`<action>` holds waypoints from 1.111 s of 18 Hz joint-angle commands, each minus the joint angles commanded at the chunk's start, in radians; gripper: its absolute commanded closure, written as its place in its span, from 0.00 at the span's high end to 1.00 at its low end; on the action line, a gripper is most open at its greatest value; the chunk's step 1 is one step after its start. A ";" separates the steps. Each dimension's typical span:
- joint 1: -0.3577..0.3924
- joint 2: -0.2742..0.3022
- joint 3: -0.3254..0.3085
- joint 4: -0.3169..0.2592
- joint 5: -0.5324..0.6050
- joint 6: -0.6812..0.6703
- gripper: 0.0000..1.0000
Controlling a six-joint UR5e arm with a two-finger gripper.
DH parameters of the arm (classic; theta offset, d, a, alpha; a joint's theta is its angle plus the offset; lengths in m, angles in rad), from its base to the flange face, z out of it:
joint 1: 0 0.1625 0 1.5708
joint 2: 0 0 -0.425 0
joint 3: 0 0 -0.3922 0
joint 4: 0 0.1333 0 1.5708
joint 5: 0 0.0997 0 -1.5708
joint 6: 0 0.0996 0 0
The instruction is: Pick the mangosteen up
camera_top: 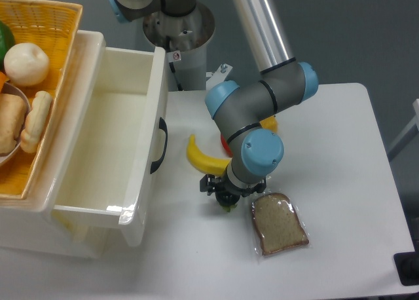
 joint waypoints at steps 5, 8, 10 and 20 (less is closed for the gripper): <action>0.000 0.003 0.005 -0.002 0.000 0.009 0.65; 0.000 0.003 0.005 -0.002 0.000 0.011 0.54; 0.002 0.005 0.006 -0.002 0.000 0.012 0.48; 0.006 0.083 0.035 -0.005 0.000 0.164 0.44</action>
